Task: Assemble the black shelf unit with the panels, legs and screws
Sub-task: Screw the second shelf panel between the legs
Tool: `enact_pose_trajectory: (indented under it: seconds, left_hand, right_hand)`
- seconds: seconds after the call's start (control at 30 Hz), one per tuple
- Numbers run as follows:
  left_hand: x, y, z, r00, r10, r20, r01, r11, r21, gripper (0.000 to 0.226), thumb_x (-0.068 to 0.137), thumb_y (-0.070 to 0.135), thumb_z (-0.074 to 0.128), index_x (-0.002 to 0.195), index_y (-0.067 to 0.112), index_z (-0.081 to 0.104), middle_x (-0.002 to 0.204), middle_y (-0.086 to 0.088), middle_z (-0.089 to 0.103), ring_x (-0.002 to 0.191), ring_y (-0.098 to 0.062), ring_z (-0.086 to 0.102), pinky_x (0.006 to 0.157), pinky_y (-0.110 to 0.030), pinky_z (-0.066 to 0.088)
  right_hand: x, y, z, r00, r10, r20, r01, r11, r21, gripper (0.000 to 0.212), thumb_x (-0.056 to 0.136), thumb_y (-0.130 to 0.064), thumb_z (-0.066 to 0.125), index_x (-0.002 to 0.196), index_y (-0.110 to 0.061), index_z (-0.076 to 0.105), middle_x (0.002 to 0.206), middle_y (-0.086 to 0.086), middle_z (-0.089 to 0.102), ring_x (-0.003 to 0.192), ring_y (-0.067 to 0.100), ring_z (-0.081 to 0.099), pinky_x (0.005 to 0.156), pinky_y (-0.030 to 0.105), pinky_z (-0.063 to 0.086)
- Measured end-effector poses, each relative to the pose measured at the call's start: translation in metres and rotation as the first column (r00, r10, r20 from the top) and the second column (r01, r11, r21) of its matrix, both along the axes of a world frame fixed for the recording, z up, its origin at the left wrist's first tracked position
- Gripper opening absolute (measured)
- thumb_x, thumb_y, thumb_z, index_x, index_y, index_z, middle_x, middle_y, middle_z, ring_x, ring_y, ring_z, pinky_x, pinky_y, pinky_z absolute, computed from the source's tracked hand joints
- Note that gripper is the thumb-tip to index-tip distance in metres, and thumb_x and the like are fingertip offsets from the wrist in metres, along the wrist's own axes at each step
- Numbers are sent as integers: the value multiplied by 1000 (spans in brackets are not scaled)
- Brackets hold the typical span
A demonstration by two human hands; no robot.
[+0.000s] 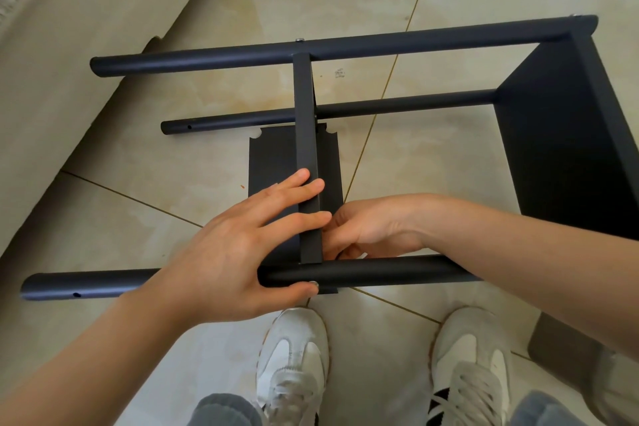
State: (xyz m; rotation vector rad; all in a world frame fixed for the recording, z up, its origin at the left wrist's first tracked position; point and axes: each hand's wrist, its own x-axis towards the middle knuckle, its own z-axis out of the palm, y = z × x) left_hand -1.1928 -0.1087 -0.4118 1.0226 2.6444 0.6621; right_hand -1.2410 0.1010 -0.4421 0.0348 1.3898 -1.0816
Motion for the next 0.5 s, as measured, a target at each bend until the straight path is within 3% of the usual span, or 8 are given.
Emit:
enact_pose_trajectory:
  seconds: [0.3,0.5]
  left_hand:
    - [0,2,1,1000,1,2,-1,1000,-4,69,83,64,59,142,29,52,162,11,27,153,-8,14,110,-34,36]
    - [1,1,1,1000,3,4,-3,1000,12,69,83,62,61,142,28,52,162,10,28,153,-10,16,112,-39,38]
  right_hand:
    - [-4,8,2,999,5,39,-3,999,-33,18,94,-15,60,84,-18,74,88,2,73,84,15,68,86,33,51]
    - [-1,0,0,1000,-5,17,6,1000,-19,12,91,-11,60,92,-12,71,94,9,71,88,20,65,94,38,50]
